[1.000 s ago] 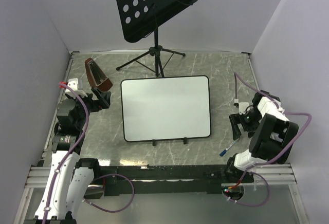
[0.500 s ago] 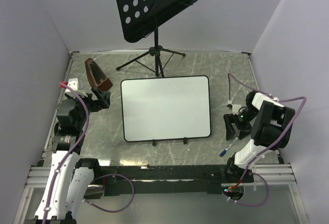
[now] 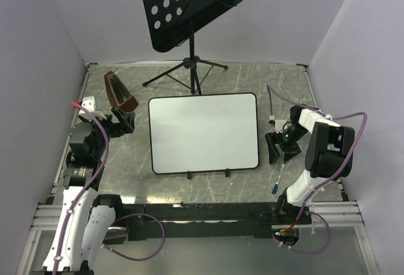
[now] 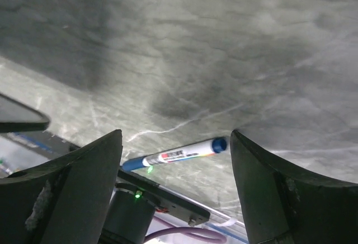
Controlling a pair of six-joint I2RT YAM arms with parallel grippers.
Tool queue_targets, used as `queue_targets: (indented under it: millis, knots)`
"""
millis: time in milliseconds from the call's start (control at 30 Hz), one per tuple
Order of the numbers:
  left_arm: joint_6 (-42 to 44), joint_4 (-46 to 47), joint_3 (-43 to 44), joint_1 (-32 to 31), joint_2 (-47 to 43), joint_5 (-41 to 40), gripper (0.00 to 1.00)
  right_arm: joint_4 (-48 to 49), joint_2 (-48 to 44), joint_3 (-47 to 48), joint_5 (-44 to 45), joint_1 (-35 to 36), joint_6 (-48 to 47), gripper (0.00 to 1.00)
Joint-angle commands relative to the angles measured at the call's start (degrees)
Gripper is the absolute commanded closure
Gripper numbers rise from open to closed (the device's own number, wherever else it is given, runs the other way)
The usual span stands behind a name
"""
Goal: Write a sentence on the whiteboard
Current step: Pick up the whiteboard marker at the center of the board.
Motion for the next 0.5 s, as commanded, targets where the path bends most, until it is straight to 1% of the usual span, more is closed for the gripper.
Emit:
queue_targets:
  millis: [0, 67, 200, 300, 467]
  knots:
    - [0.6, 2.0, 0.1, 0.3, -0.8, -0.4, 0.03, 0.6, -3.3, 1.0, 5.4, -0.1, 1.6, 0.17]
    - [0.6, 2.0, 0.1, 0.3, -1.2, -0.4, 0.03, 0.3, -5.7, -1.2, 9.2, -0.3, 1.5, 0.18]
    - [0.5, 2.2, 0.1, 0.3, -1.9, -0.4, 0.03, -0.6, -8.4, -4.6, 11.8, -0.5, 1.0, 0.22]
    - [0.4, 2.2, 0.0, 0.1, -2.7, -0.7, 0.03, -1.7, -8.8, -4.9, 11.1, -0.5, 0.5, 0.25]
    - [0.5, 2.2, 0.0, -0.1, -3.3, -1.5, 0.03, -4.0, -4.4, -3.3, 8.0, -0.1, -0.1, 0.29]
